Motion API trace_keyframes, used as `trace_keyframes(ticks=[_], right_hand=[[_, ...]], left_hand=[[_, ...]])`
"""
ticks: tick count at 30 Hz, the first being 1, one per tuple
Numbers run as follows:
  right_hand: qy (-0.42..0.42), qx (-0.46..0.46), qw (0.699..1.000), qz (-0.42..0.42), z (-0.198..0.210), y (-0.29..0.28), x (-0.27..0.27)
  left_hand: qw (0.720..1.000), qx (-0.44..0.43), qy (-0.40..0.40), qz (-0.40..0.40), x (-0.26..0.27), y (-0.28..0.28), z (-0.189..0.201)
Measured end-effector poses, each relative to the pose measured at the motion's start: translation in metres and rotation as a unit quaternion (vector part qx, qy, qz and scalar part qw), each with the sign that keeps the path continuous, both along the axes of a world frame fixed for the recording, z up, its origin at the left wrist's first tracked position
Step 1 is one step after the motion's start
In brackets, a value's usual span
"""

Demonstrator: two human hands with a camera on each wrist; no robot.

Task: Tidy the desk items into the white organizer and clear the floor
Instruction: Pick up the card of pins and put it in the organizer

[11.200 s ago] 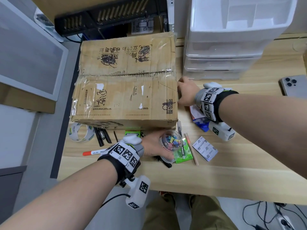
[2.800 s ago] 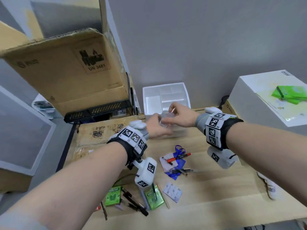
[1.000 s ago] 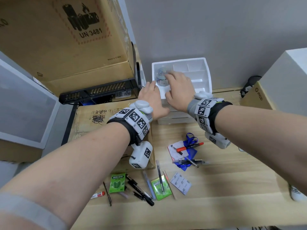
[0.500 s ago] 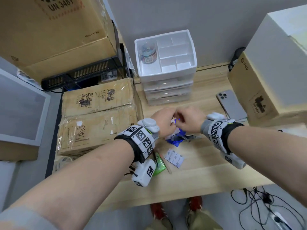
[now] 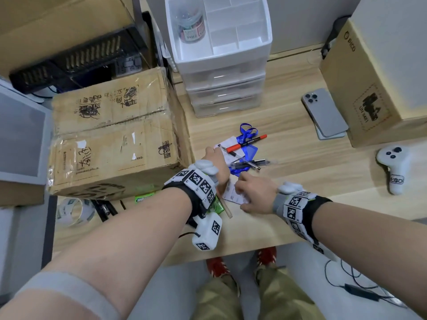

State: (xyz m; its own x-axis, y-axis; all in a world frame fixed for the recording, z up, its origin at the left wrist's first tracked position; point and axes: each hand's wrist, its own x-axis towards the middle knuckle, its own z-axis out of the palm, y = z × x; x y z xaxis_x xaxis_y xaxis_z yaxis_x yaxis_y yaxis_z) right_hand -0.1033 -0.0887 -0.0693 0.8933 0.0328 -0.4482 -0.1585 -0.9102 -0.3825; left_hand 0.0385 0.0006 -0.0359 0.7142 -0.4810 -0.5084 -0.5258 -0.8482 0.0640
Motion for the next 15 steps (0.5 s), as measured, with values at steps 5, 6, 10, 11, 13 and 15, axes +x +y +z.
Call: trace_keyframes(ticks=[5, 6, 10, 11, 13, 15], right_hand=[[0.02, 0.025, 0.999, -0.014, -0.002, -0.012, 0.001], [0.023, 0.032, 0.999, -0.02, -0.002, -0.015, 0.002], [0.035, 0.077, 0.996, -0.036, -0.011, -0.029, -0.006], [0.038, 0.085, 0.995, -0.041, -0.014, -0.031, -0.008], [0.044, 0.096, 0.993, -0.052, -0.016, -0.034, -0.01], [0.05, 0.101, 0.992, -0.053, -0.016, -0.035, -0.01]], left_hand=[[0.998, -0.057, 0.016, 0.024, 0.01, -0.002, -0.013], [0.998, -0.06, 0.01, 0.032, 0.012, -0.004, -0.014], [0.996, -0.076, 0.002, 0.043, 0.014, -0.008, -0.019], [0.996, -0.081, 0.005, 0.044, 0.013, -0.009, -0.019], [0.995, -0.083, 0.017, 0.045, 0.013, -0.01, -0.021], [0.996, -0.083, 0.023, 0.04, 0.013, -0.01, -0.021]])
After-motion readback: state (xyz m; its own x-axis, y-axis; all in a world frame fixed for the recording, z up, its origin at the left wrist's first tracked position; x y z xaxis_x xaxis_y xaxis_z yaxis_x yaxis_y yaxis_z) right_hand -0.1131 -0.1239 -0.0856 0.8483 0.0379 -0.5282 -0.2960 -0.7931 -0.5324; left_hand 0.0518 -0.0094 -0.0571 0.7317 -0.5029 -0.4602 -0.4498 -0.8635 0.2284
